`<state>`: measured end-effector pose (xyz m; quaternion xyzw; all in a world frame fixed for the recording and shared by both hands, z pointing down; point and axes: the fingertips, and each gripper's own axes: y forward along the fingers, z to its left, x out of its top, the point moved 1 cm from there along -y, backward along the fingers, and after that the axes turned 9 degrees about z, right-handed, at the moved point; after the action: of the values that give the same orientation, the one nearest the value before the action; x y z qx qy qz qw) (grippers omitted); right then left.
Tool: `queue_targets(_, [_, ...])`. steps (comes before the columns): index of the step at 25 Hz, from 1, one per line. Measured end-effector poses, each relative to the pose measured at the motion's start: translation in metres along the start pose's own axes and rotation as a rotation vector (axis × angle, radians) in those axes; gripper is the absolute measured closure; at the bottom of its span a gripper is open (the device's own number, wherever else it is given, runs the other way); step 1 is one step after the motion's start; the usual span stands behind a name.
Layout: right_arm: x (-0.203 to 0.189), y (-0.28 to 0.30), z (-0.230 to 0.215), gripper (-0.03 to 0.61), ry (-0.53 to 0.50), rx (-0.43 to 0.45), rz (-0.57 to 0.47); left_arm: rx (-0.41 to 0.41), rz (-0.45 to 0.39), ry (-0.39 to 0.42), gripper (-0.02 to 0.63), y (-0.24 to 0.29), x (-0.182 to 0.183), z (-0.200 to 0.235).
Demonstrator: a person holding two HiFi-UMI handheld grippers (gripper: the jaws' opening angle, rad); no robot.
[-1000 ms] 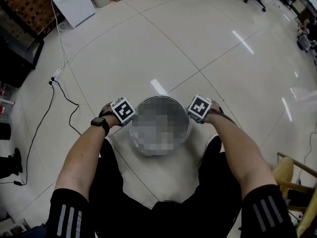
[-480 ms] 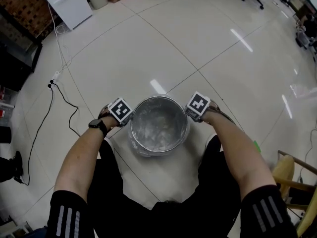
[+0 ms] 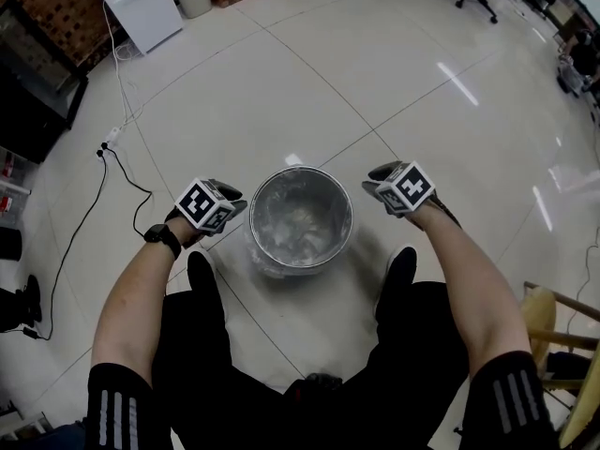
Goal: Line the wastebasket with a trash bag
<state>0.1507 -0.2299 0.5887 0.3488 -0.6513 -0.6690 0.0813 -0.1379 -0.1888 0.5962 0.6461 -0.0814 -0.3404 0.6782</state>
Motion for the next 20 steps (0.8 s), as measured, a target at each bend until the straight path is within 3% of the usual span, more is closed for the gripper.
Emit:
queue_targets(4, [-0.017,-0.01,0.041,0.46,-0.138,0.09,0.038,-0.055,0.061,0.101,0.501,0.0,-0.021,-0.045])
queue_targets(8, [-0.051,-0.009,0.069,0.448,-0.183,0.175,0.112,-0.109,0.139,0.129,0.369,0.005,-0.053,-0.082])
queue_targets(12, [-0.067,-0.017,0.082,0.413,-0.3,0.14,0.152,-0.06,0.158,0.227,0.359,-0.001,-0.061,-0.092])
queue_targets(16, [-0.056,-0.016,0.109,0.374,-0.391,0.136,0.092,-0.02,0.188,0.259,0.344,0.011,-0.071,-0.099])
queue_targets(20, [-0.061,0.007,0.12,0.339,-0.409,0.133,0.138,0.048,0.144,0.262,0.327,0.021,-0.06,-0.099])
